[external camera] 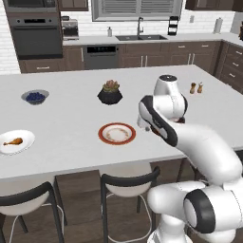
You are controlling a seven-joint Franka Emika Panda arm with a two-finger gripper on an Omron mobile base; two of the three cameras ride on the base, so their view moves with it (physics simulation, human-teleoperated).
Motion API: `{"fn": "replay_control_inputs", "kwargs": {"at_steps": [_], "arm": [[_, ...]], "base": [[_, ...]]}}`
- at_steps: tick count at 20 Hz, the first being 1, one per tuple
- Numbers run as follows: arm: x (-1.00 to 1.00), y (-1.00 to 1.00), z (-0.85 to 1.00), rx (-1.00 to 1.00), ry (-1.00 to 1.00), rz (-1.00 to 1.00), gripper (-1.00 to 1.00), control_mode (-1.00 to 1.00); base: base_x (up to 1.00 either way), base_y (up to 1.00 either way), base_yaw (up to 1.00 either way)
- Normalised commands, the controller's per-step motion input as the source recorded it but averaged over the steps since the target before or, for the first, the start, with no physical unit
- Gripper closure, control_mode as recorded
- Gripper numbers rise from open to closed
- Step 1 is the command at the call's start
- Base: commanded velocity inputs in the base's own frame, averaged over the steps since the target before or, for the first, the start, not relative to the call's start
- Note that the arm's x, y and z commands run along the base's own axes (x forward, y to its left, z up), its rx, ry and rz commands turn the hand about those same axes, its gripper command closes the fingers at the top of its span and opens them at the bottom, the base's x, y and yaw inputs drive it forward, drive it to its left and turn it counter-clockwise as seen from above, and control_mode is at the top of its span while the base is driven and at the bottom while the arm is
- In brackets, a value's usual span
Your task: Pick the chicken drumstick and onion from their plates and place them in the bowl. Then put the bowl in the fridge.
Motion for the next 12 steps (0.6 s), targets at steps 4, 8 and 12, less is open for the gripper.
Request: {"fn": "replay_control_inputs", "kwargs": {"at_steps": [4, 8, 12], "arm": [[-0.43, 0.13, 0.07, -0.04, -0.04, 0.0, -1.0, 1.0], [0.0, 0.0, 0.0, 0.0, 0.0, 0.0, -1.0, 1.0], [0.0, 0.0, 0.0, 0.0, 0.0, 0.0, -1.0, 1.0]], "base": [[-0.12, 0.16, 0.0], [-0.13, 0.77, -0.04], [-0.13, 1.0, -0.11]]}}
